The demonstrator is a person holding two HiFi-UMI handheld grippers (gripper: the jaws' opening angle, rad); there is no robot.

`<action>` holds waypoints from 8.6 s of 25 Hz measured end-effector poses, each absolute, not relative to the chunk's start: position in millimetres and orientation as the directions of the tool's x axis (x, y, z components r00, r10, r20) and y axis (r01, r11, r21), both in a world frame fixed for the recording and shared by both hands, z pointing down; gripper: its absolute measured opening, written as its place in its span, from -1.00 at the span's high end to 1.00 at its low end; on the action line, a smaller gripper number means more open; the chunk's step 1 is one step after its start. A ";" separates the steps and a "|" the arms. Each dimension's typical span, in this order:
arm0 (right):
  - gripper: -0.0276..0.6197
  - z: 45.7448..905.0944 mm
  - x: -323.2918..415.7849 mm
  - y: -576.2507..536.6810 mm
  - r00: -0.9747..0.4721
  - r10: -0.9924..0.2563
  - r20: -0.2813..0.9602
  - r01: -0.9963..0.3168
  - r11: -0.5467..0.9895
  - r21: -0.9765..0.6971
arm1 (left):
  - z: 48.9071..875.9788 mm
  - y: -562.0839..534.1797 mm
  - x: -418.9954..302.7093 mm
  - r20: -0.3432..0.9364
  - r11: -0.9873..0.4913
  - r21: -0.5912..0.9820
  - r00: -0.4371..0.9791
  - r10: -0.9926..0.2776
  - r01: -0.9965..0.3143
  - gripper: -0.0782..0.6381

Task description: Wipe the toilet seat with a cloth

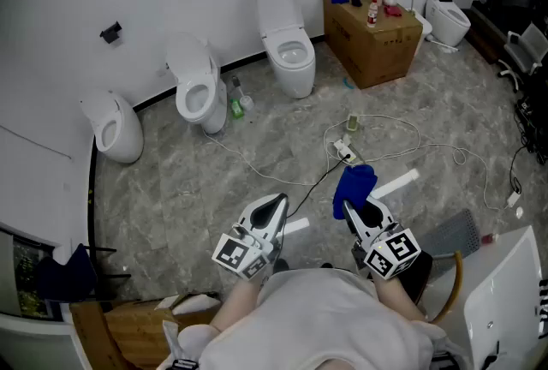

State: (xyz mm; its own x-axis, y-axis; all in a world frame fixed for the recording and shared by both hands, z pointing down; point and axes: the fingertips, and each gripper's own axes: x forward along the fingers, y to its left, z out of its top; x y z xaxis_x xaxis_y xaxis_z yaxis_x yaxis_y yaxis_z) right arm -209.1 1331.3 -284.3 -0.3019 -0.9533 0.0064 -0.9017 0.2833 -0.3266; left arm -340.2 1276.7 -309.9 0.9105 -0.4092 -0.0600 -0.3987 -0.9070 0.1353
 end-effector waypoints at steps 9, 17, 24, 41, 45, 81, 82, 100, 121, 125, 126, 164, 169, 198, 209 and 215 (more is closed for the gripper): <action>0.68 -280.4 -196.0 1335.9 -0.304 -0.953 0.006 -0.901 0.285 -0.328 | -308.4 1279.0 -333.1 -0.048 -0.899 0.136 0.903 -0.427 -0.417 0.76; 0.68 -284.5 -192.9 1335.5 -0.337 -0.941 -0.007 -0.897 0.323 -0.300 | -307.9 1281.8 -323.7 -0.043 -0.894 0.129 0.899 -0.437 -0.428 0.76; 0.68 -282.2 -183.6 1321.0 -0.344 -0.939 0.007 -0.898 0.327 -0.295 | -312.0 1268.8 -316.0 -0.050 -0.890 0.121 0.893 -0.447 -0.439 0.76; 0.68 -261.7 -154.3 1116.9 -0.287 -0.956 0.067 -0.920 0.255 -0.296 | -301.1 1059.9 -293.6 -0.045 -0.921 0.015 0.920 -0.390 -0.390 0.76; 0.68 -270.4 -146.1 1048.2 -0.263 -0.964 0.048 -0.932 0.240 -0.272 | -309.6 985.7 -288.2 -0.050 -0.935 0.016 0.934 -0.355 -0.355 0.76; 0.68 -231.3 78.2 538.5 -0.359 -0.928 0.100 -0.901 0.317 -0.296 | -275.9 490.4 -91.7 -0.045 -0.844 0.083 0.844 -0.535 -0.530 0.76; 0.68 -228.1 78.6 526.1 -0.355 -0.929 0.103 -0.902 0.311 -0.299 | -272.3 476.6 -90.0 -0.042 -0.847 0.082 0.848 -0.529 -0.525 0.76; 0.68 -189.6 109.3 278.0 -0.252 -0.936 0.245 -0.942 0.179 -0.285 | -234.6 188.4 -52.2 0.049 -0.934 0.085 0.938 -0.343 -0.346 0.76; 0.68 23.4 182.4 146.2 -0.354 -0.827 0.436 -0.917 0.215 -0.336 | -27.8 101.3 9.4 0.227 -0.768 0.306 0.827 -0.515 -0.563 0.76; 0.68 81.4 178.3 142.9 -0.336 -0.828 0.449 -0.916 0.177 -0.359 | 22.5 91.9 7.6 0.226 -0.753 0.317 0.817 -0.531 -0.577 0.76; 0.68 95.4 176.4 143.1 -0.336 -0.826 0.452 -0.914 0.169 -0.370 | 34.5 91.6 7.1 0.229 -0.749 0.321 0.815 -0.532 -0.579 0.76; 0.68 317.9 166.2 -12.3 -0.324 -0.673 0.665 -0.944 0.185 -0.273 | 182.5 108.0 -35.3 0.329 -0.650 0.457 0.795 -0.510 -0.607 0.76; 0.68 336.9 170.2 -46.0 -0.315 -0.666 0.676 -0.949 0.198 -0.246 | 188.1 101.1 -42.8 0.326 -0.632 0.467 0.785 -0.526 -0.618 0.76; 0.68 406.9 185.1 -133.3 -0.177 -0.574 0.800 -0.984 0.078 -0.162 | 212.2 95.1 -66.0 0.351 -0.593 0.498 0.772 -0.530 -0.633 0.76; 0.68 405.8 178.0 -138.5 -0.198 -0.558 0.806 -0.980 0.088 -0.180 | 211.4 98.7 -69.2 0.339 -0.586 0.505 0.771 -0.540 -0.633 0.76; 0.68 406.3 164.8 -144.1 -0.222 -0.553 0.803 -0.975 0.105 -0.197 | 209.3 101.4 -64.6 0.304 -0.610 0.519 0.796 -0.523 -0.599 0.76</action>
State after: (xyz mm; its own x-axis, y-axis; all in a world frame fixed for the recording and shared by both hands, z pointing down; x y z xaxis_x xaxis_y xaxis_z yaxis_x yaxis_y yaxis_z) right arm 164.8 -144.1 406.3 -0.2220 -0.5528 0.8032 -0.9747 0.1045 -0.1974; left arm -64.6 101.4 209.3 0.7962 -0.5233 0.3037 -0.5988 -0.6098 0.5193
